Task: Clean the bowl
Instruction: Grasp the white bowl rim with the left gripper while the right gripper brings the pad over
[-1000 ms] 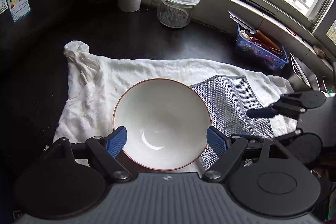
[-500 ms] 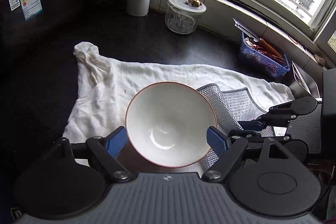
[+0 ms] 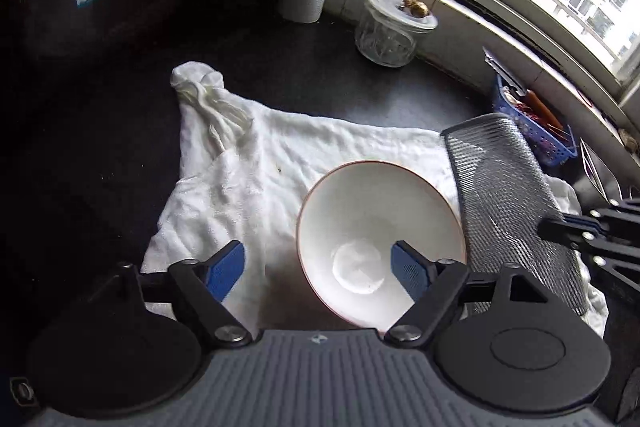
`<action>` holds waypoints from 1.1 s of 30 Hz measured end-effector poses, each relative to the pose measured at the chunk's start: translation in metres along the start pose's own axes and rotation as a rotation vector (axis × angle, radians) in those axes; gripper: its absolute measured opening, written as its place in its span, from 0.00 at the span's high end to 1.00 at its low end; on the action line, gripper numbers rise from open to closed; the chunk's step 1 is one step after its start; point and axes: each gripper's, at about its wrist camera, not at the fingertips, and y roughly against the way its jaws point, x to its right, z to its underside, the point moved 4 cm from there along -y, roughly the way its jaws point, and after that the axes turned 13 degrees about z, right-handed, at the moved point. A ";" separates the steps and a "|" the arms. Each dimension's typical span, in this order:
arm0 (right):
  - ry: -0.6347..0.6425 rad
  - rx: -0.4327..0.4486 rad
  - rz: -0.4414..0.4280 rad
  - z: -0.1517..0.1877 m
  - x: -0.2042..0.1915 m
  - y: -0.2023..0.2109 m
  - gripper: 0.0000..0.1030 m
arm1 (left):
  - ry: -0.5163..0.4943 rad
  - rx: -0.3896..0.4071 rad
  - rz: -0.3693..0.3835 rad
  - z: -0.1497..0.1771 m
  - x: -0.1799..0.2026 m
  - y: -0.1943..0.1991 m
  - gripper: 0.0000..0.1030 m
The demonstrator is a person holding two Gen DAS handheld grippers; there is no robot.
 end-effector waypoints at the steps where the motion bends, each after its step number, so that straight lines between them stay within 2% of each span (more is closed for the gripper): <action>1: -0.007 0.012 -0.001 -0.001 -0.001 0.003 0.96 | 0.014 -0.010 0.005 0.000 -0.004 -0.004 0.43; 2: -0.014 0.027 -0.003 -0.003 -0.002 0.007 0.96 | 0.035 -0.022 0.015 0.000 -0.009 -0.009 0.58; 7: -0.004 0.118 0.004 -0.015 -0.010 0.028 0.96 | 0.095 -0.053 0.052 0.003 -0.020 -0.024 0.83; 13: 0.085 0.266 0.041 -0.034 -0.024 0.052 0.96 | 0.151 -0.053 0.108 0.010 -0.010 -0.020 0.84; 15: 0.152 0.370 0.077 -0.044 -0.034 0.065 0.96 | 0.186 -0.058 0.143 0.014 -0.006 -0.019 0.84; 18: 0.259 0.464 0.094 -0.051 -0.053 0.075 0.96 | 0.205 -0.066 0.181 0.018 0.000 -0.021 0.84; 21: 0.362 0.408 0.052 -0.047 -0.073 0.054 0.96 | 0.215 -0.070 0.197 0.023 0.004 -0.023 0.84; 23: 0.407 0.304 -0.008 -0.039 -0.083 0.028 0.96 | 0.218 -0.076 0.197 0.026 0.003 -0.025 0.84; 31: 0.435 0.019 -0.140 -0.022 -0.100 -0.035 0.92 | 0.228 -0.075 0.217 0.029 -0.001 -0.025 0.84; 33: 0.412 -0.016 -0.165 -0.020 -0.103 -0.044 0.90 | 0.225 -0.084 0.232 0.030 -0.001 -0.027 0.84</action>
